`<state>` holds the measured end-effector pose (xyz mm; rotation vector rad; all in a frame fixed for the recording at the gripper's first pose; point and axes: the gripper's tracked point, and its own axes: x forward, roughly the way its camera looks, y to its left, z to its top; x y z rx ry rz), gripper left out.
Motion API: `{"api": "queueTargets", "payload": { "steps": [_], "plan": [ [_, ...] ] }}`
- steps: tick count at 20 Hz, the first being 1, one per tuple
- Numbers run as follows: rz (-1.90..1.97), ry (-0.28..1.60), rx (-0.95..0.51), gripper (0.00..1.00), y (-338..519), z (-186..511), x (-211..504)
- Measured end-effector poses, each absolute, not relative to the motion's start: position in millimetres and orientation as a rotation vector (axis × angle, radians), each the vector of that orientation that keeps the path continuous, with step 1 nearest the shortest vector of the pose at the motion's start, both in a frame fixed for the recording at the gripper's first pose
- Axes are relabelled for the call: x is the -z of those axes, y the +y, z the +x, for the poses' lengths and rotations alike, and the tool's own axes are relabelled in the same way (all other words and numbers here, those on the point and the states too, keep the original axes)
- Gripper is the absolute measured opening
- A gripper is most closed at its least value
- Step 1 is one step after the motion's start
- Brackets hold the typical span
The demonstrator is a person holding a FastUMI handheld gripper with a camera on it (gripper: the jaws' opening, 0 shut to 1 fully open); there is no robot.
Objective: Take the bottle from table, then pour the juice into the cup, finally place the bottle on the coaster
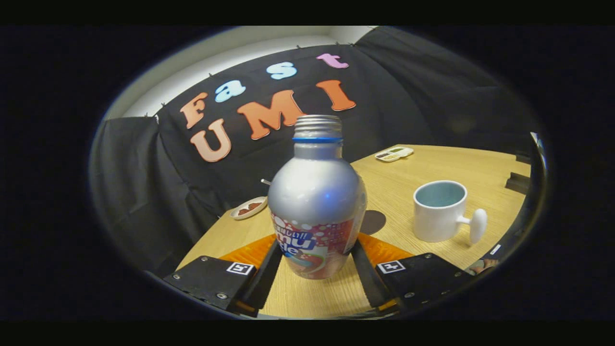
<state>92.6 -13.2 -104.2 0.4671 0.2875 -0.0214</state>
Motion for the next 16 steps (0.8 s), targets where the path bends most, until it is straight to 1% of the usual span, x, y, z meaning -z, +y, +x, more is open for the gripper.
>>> {"api": "queueTargets", "payload": {
  "steps": [16],
  "plan": [
    [1.001, 0.283, 0.036, 0.77, -11.1, 117.4, 103.1]
  ]
}}
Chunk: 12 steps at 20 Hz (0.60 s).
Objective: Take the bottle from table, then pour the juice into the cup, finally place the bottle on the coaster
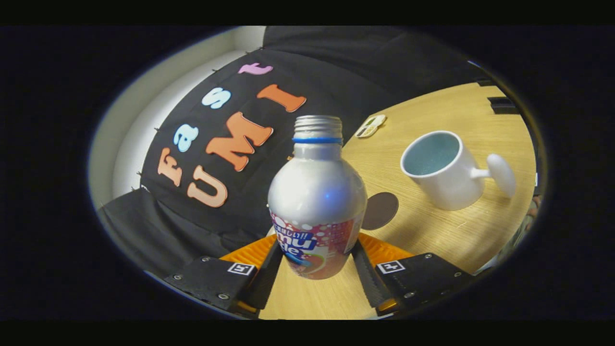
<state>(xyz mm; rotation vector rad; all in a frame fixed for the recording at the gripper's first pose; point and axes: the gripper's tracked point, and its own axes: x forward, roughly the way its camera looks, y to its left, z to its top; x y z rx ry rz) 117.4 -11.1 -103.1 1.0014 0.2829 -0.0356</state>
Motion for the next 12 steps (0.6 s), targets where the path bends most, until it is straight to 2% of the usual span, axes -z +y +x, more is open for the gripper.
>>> {"api": "queueTargets", "payload": {
  "steps": [12],
  "plan": [
    [1.274, 0.266, 0.08, 0.77, -15.5, 134.9, 90.4]
  ]
}}
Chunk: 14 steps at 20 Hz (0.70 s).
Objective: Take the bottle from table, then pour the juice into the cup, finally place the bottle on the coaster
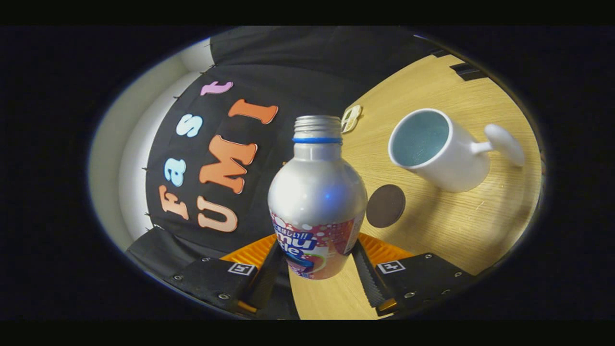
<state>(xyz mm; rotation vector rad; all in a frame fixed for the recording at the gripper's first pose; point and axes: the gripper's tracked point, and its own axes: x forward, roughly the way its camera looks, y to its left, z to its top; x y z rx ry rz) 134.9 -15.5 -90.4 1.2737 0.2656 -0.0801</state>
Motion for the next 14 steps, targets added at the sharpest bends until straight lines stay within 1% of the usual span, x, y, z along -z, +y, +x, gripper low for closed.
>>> {"api": "queueTargets", "payload": {
  "steps": [14],
  "plan": [
    [1.551, 0.263, 0.167, 0.77, -25.4, 145.9, 90.1]
  ]
}}
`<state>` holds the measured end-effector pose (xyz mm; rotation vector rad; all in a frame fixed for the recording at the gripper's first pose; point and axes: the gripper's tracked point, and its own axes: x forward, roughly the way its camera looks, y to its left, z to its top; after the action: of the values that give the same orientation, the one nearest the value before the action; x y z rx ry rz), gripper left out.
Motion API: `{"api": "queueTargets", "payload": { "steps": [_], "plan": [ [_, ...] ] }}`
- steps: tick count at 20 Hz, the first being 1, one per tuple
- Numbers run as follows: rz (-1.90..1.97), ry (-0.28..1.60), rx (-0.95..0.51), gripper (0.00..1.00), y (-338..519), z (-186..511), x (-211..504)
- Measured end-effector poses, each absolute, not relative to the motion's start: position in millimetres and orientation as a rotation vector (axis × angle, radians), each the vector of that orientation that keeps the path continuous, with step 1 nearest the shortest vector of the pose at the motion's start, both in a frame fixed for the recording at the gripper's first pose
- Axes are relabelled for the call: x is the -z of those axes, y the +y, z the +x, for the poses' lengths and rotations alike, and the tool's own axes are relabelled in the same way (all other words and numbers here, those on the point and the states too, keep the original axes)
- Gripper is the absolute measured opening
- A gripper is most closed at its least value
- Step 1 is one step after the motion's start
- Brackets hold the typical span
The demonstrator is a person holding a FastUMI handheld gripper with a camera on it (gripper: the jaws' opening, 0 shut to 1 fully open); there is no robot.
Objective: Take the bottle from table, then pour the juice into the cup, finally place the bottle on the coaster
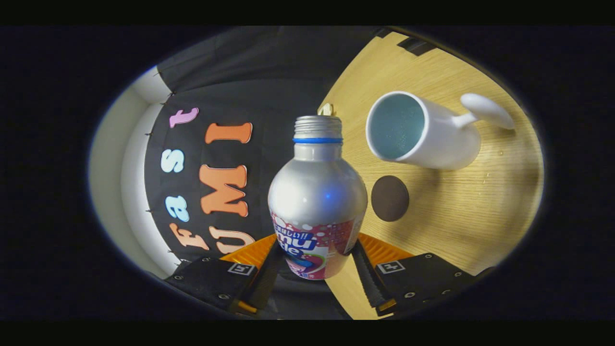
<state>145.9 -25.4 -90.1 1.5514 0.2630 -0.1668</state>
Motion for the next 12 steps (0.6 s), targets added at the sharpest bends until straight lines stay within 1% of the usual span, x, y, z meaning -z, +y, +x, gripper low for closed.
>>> {"api": "queueTargets", "payload": {
  "steps": [12],
  "plan": [
    [1.774, 0.241, 0.189, 0.77, -31.1, 150.8, 73.7]
  ]
}}
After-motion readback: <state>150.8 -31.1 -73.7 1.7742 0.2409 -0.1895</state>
